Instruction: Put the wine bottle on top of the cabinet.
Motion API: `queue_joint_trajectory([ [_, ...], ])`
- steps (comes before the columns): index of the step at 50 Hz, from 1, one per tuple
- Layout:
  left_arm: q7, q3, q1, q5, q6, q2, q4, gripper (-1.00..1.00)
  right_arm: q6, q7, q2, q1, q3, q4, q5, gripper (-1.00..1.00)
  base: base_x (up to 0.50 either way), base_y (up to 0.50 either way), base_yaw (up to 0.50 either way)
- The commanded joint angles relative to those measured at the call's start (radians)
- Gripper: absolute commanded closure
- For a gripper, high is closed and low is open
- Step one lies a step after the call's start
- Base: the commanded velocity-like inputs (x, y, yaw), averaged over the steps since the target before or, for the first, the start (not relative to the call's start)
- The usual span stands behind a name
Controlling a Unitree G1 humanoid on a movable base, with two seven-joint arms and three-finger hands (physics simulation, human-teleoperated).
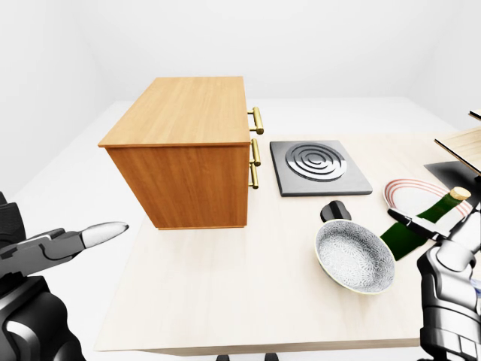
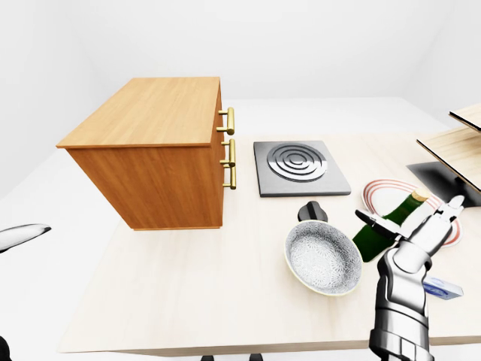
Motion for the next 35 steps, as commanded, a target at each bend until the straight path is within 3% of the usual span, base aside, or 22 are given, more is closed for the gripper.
queue_joint_trajectory([
  [1,0.0,-0.001,-0.001,0.001,0.0,0.001,-0.001,-1.0,0.0,-0.022,-0.025,-0.017,0.014,0.08,0.032,-1.0,0.0,0.0,0.0],
  [35,-0.008,-0.01,0.009,0.014,0.0,-0.008,0.018,-1.0,0.0,-0.034,-0.061,-0.116,0.091,0.193,0.058,-1.0,0.0,0.0,0.0],
])
